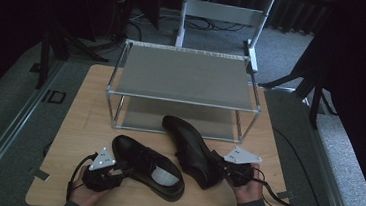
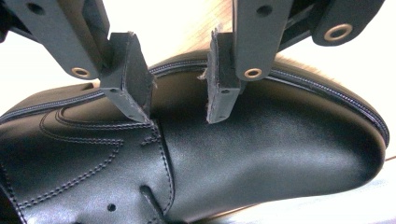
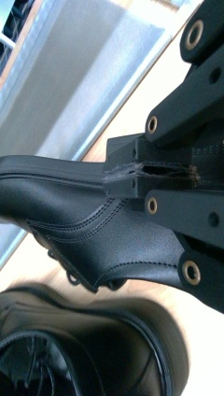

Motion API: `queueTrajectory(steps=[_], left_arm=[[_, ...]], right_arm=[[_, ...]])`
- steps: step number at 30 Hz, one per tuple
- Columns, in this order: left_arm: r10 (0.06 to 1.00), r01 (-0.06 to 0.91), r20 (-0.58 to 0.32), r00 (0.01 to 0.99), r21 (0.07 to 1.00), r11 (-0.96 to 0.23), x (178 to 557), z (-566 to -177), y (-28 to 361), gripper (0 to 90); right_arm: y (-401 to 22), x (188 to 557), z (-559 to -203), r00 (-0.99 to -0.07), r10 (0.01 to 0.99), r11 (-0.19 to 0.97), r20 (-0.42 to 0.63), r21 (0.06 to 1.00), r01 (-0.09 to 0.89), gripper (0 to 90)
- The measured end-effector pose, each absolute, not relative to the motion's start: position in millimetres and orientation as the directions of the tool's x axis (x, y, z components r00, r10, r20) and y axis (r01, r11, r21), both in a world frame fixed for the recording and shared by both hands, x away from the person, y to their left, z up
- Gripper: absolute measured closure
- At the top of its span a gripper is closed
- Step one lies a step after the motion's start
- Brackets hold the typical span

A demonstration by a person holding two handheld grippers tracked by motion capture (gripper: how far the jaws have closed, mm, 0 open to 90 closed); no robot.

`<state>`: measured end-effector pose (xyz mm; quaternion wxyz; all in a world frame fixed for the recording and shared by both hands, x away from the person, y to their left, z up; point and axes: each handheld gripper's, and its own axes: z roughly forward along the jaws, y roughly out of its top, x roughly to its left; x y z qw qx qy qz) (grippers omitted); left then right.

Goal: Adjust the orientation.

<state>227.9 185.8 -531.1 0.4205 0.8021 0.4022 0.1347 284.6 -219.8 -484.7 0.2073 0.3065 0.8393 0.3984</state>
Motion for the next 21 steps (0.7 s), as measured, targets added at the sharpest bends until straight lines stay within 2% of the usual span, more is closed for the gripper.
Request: queueTrajectory(steps=[7, 13, 19, 20, 21], left_arm=[[0.761, 0.536, -0.121, 0.638, 0.78, -0.325, 228, -532, 186, 60.0], [0.77, 0.542, -0.117, 0.628, 0.776, -0.324, 230, -533, 187, 59.5], [0.782, 0.55, -0.118, 0.612, 0.774, -0.313, 231, -533, 190, 59.5], [0.788, 0.553, -0.12, 0.603, 0.775, -0.305, 232, -533, 191, 59.5], [0.791, 0.555, -0.12, 0.599, 0.775, -0.303, 232, -533, 192, 59.5]], right_arm=[[-227, 293, -483, -0.693, 0.713, 0.475, -0.109, 0.802, 0.363, 86.5], [-235, 321, -486, -0.597, 0.784, 0.488, -0.169, 0.762, 0.426, 88.7], [-253, 345, -495, -0.559, 0.824, 0.428, -0.095, 0.751, 0.503, 87.9], [-263, 352, -499, -0.552, 0.832, 0.396, -0.045, 0.746, 0.535, 86.2], [-266, 354, -500, -0.551, 0.833, 0.393, -0.041, 0.745, 0.539, 86.3]])
